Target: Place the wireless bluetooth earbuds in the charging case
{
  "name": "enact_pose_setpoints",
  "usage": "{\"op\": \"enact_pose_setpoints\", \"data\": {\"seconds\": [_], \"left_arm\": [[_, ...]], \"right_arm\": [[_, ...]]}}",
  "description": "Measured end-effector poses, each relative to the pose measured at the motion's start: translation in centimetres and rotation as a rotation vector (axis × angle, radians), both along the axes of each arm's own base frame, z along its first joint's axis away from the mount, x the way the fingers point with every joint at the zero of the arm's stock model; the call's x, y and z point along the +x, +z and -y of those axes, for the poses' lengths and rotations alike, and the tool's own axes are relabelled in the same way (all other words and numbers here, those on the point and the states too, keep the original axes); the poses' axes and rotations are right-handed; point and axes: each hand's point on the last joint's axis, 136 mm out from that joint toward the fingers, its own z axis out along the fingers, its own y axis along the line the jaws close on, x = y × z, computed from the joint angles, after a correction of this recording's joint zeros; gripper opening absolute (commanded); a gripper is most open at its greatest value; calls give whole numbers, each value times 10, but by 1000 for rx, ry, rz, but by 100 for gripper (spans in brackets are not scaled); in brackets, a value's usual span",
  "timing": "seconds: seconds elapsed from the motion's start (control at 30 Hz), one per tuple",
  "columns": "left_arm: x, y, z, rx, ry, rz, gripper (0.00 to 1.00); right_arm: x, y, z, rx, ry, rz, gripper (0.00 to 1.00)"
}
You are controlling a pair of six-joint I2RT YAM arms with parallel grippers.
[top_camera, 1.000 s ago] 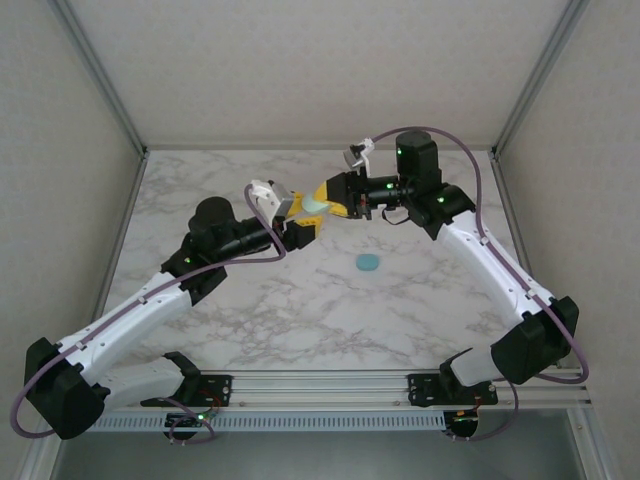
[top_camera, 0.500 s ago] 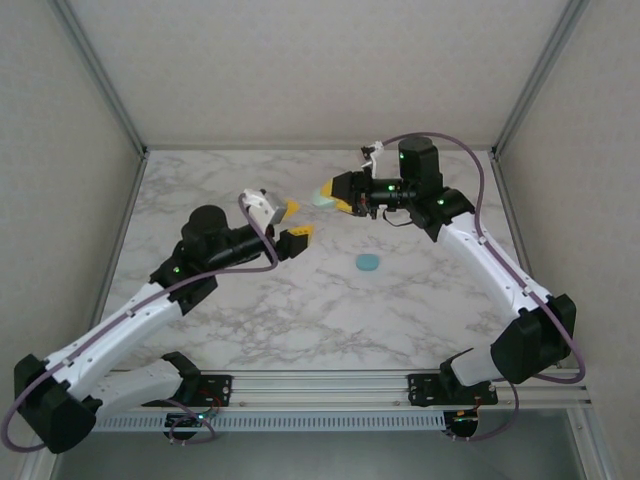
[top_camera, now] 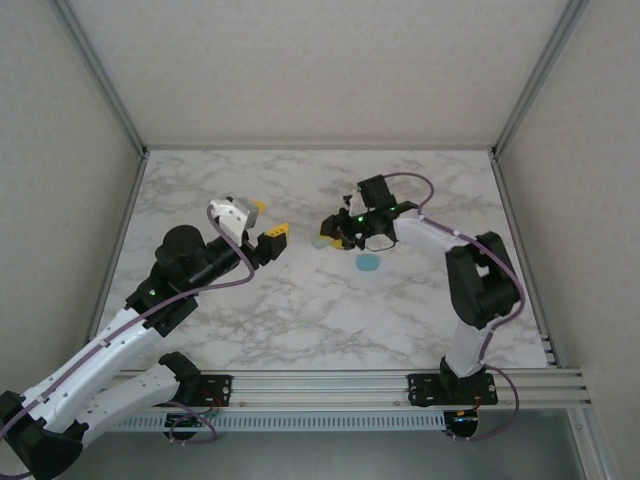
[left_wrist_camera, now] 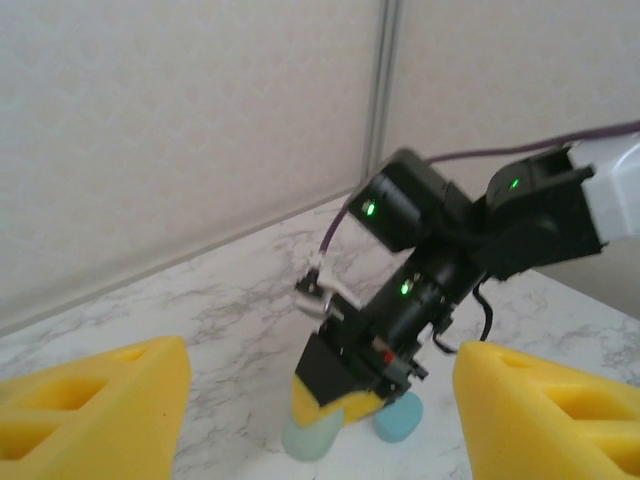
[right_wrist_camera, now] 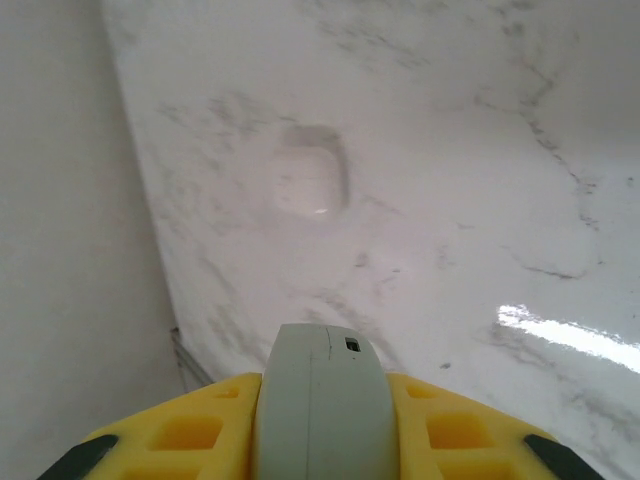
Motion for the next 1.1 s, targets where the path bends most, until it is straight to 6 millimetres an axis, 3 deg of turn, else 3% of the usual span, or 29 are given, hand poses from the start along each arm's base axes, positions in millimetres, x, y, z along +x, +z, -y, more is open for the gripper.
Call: {"op": "enact_pose_setpoints", "data": {"seconds": [0.17,0.3,0.63,0.83,1.1], "left_arm": [[4,-7,-2,11,23,-28,70],[5,-12,-2,22,30,-41,70],[7,-16,-5,33,52,-52,70],[8,-16,-5,34,53,-52,70],[11,-23,-3,50,53,-71,73]], "right_arm": [[-7,-45,-12,-50,41,-66,23],[-1,-64,-21,-63,63,-73,24],[2,-70,-18,-105,93,-24,30],[1,-72,-14,-133,111,-5,42],[-3,-74,5,-245,99,6,55]]}}
